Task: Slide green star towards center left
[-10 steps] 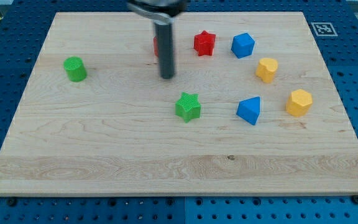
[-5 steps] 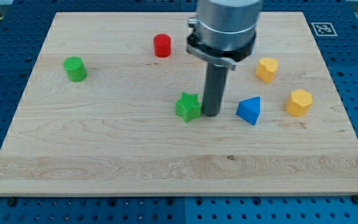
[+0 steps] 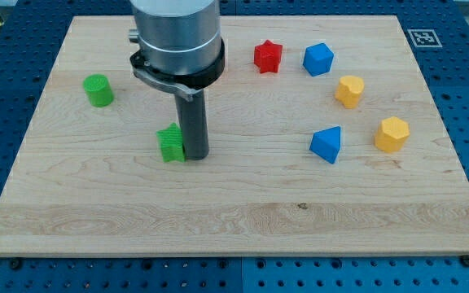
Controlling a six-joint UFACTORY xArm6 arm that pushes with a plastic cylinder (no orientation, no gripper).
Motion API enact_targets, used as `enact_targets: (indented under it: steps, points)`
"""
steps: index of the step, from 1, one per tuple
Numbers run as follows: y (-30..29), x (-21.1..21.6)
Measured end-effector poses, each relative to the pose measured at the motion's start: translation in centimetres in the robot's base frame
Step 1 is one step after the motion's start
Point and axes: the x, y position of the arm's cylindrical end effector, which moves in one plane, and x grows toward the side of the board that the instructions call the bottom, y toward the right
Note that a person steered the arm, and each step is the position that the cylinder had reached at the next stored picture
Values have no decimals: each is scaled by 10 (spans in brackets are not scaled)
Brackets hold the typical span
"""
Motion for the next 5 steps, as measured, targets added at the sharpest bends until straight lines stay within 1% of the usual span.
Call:
enact_targets:
  steps: [1, 5]
  points:
    - [-6, 1]
    - [-91, 1]
